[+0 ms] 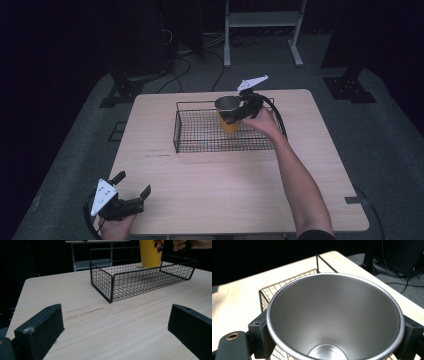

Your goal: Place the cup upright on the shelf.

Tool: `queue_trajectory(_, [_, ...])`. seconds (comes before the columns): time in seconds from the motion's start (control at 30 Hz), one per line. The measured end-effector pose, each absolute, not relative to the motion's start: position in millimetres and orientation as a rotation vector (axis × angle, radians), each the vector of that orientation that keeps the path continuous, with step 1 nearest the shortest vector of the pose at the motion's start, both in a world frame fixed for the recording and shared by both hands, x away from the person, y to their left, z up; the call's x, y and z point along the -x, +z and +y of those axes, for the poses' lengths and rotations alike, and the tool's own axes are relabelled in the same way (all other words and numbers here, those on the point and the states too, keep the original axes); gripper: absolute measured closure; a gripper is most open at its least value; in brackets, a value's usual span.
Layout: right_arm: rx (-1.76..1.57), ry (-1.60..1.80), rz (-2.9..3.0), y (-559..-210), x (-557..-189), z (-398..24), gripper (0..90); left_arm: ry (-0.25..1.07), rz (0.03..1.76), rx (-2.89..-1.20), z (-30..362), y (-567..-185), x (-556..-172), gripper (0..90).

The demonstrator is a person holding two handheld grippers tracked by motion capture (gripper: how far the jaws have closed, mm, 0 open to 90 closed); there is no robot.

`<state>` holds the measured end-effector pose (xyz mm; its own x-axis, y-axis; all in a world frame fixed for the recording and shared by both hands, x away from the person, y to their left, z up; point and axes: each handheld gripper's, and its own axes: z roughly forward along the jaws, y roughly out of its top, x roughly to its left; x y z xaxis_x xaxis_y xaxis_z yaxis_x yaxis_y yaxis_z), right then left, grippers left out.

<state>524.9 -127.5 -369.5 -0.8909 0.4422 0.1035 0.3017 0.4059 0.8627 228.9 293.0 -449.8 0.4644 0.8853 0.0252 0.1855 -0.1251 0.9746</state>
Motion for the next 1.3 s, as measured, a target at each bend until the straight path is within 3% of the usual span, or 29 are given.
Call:
queue_trajectory(0.6, [-0.734,1.385,2.585,-404.8,-537.8,-126.1,11.9,0.787,0.948,-1.601,293.1,-449.2,-229.1,0.0])
queue_trajectory(1.3, [-0.673,1.331,2.61,-409.7,-530.6,-117.3,11.6,0.787,0.947,-1.598,292.9,-448.7,-228.9,0.0])
